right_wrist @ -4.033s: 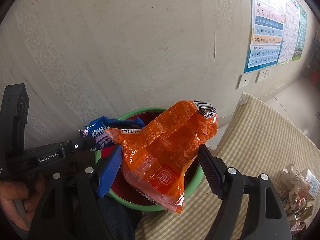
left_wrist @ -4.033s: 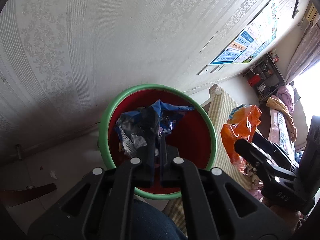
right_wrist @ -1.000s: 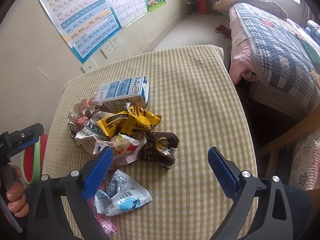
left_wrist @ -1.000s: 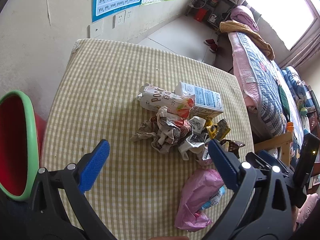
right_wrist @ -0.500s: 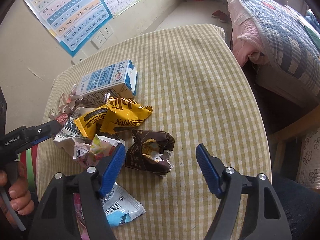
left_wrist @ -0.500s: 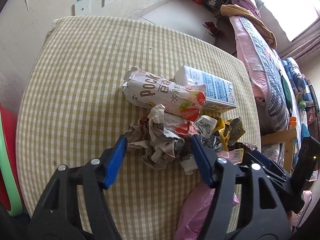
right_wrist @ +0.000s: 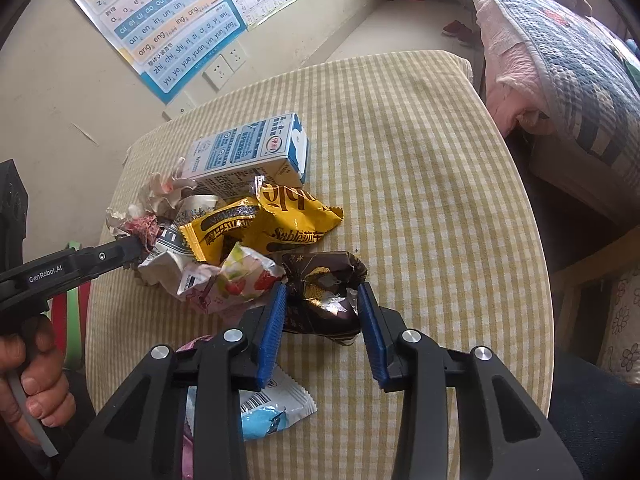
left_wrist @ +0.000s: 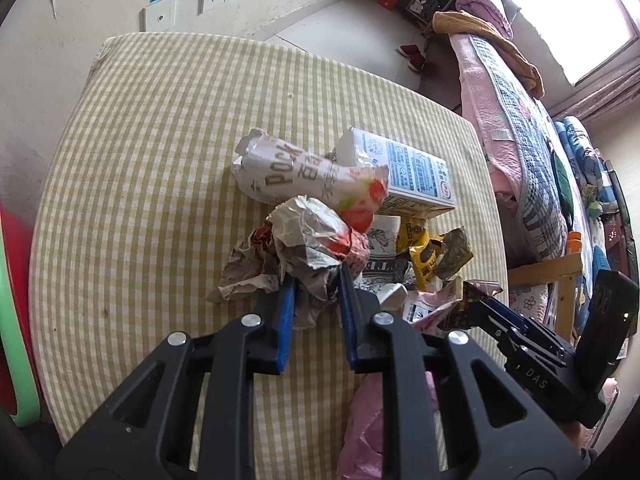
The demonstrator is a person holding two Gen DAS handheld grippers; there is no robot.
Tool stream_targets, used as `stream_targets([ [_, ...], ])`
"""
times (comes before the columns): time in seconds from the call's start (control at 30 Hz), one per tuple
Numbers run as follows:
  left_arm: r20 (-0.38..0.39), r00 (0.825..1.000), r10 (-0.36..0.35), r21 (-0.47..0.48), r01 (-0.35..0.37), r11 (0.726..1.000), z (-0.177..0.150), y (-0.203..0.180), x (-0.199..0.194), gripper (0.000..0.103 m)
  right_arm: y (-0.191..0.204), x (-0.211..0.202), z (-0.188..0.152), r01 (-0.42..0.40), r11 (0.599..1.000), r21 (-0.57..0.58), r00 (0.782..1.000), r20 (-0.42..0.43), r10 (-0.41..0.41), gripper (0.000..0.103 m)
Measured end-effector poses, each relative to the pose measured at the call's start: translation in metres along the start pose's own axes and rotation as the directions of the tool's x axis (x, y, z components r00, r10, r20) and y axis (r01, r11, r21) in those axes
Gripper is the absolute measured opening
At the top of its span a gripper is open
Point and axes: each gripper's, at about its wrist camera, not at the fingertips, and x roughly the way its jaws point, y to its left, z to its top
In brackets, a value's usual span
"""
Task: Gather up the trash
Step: 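Close left tool on crumpled paper while right tool grasps brown wrapper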
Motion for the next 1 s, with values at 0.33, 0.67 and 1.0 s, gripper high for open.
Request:
stream_targets([
  [0.33, 0.052, 0.998, 0.022, -0.012, -0.022, 1.0, -0.015, 0.01, -0.035, 0.02, 0.006, -0.012, -0.007, 0.018, 1.0, -0.001, 1.0, 0.01, -0.018, 0.021],
  [0.67, 0.048, 0.998, 0.042, -0.037, -0.04, 0.998, -0.027, 0.017, -0.04, 0.02, -0.007, -0.018, -0.011, 0.013, 0.998, 0.057, 0.999, 0.039, -0.015, 0.059],
  [1.0, 0.032, 0.997, 0.067, -0.028, -0.066, 0.997, -0.02, 0.022, -0.033, 0.02, -0.017, 0.024, -0.002, -0.019, 0.994, 0.111, 0.998, -0.052, 0.025, 0.049],
])
